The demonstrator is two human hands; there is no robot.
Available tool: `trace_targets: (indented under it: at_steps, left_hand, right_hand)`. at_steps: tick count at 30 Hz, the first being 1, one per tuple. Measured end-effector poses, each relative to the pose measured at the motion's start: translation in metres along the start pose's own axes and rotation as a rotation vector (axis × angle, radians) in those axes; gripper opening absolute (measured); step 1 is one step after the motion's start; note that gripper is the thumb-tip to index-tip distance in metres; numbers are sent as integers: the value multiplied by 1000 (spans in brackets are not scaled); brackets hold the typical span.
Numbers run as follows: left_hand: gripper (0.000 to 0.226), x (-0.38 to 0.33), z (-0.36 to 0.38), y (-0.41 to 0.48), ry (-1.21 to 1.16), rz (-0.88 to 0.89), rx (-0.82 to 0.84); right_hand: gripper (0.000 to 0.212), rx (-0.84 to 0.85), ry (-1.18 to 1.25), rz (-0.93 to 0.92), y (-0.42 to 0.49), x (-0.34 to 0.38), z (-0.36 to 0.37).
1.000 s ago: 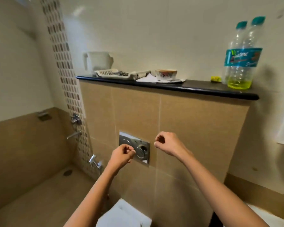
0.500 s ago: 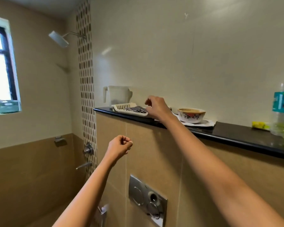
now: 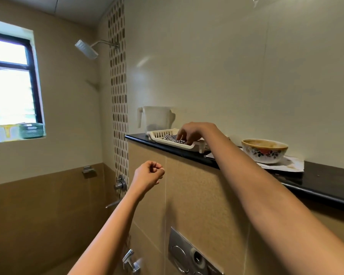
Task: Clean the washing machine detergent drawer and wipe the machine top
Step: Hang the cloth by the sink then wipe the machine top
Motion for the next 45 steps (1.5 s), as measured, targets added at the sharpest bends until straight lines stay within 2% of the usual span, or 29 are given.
trace_targets:
  at_steps: [2,5,8,11,16,18,19,22,25,28,31,34,39,42,45]
  left_hand:
    - [9,7,-2,0,14,-7,7]
    - [9,14,-2,-1,24,-21,18]
    - [10,20,-3,-4,11,-37,35]
    - [10,23,-9,-7,0,-49,19]
    - [9,36,-33,-15,-19,-85,-18]
    - [7,42,-49,-21,-34,-113,-68]
    - [7,43,-59,-27,-49,-126,-88]
    - [8,44,-90,-49,-95,-152,-133]
    - [16,47,-126,-81,-363,-236,-217]
    - [44,63,-180,-124,-762,-377,-299]
    - [74,92,-238,-174,-966,-477,-385]
    - [85,117,-301,-237,-1024,-506,-480]
    - [91,157,-397,-339,-1058,-472,-629]
    - [90,183,-443,-388,-1031,-523,-670]
    - [78,202,-485,-430,-990,-586,-762]
  right_hand:
    - [45,-24,-19,-25,3,-1,0]
    - [35,-148,-86,-57,8,-2,4]
    - [23,-263,-40,-38,14,-6,4]
    - [9,-499,132,-5,15,-10,-10]
    - [20,-1057,524,-39,9,14,-35]
    - [18,-1163,657,-116,5,41,-37]
    - [17,-1163,744,-151,5,56,-35]
    - [11,-988,967,-223,12,109,-17]
    - [5,-635,1103,-339,16,175,28]
    - [6,-338,1052,-383,10,250,100]
    - [25,-191,1016,-419,-3,322,168]
    - [12,65,1048,-510,-26,398,230]
    - [10,568,1190,-626,-71,519,315]
    - [13,758,1413,-538,-93,576,348]
    - [18,845,1663,-334,-101,623,373]
Point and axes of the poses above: each hand's wrist, its own y-axis towards the middle knuckle, its own z-axis out of the palm, x = y × z, the point moved 2 cm from there along y, towards the middle knuckle, and after that the axes turned 6 degrees about y, right-handed, at the moved point
